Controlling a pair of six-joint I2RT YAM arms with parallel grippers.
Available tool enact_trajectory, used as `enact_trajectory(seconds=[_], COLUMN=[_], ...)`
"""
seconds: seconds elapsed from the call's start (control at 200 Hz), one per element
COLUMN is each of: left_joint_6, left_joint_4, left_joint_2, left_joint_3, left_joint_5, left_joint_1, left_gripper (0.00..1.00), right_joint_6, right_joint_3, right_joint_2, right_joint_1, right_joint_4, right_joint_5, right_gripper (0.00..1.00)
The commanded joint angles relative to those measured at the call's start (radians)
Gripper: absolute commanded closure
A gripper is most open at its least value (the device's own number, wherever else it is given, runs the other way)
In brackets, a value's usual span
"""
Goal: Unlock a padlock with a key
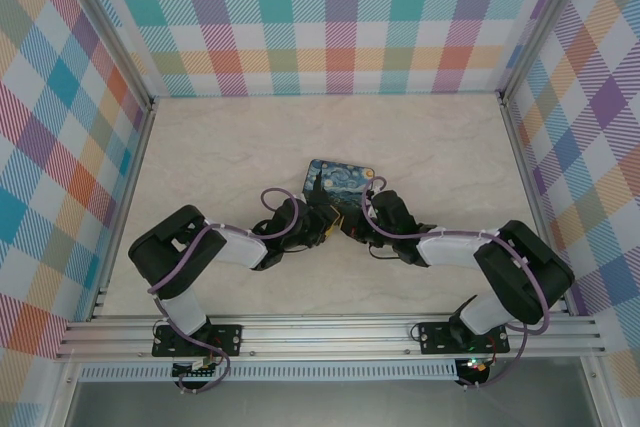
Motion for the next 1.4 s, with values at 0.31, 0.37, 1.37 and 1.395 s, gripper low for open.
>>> enact_trajectory(seconds=[0.31, 0.37, 1.37, 1.395], left_joint_6=[0.001, 0.005, 0.067, 0.066], left_joint_4=[0.035, 0.034, -0.071, -0.071], left_joint_2=[-0.017, -0.018, -0.064, -0.066], left_joint_3=[0.014, 0.015, 0.046, 0.046], left_joint_5=[-0.025, -0.025, -0.020, -0.021], left_joint_1=[-0.016, -0.017, -0.013, -0.014], left_gripper=[0.99, 1.00, 1.00, 1.00], right_joint_6=[0.011, 0.003, -0.778, -0.818], right_joint_3=[-0.025, -0.025, -0.055, -0.053], right_joint_2=[-0.003, -0.007, -0.573, -0.586], right_joint_1=[0.008, 0.007, -0.062, -0.063], right_joint_4=[0.018, 0.017, -0.355, -0.354], right_joint_5=[0.017, 0.019, 0.305, 0.309], right_gripper=[0.89, 0.87, 0.00, 0.00])
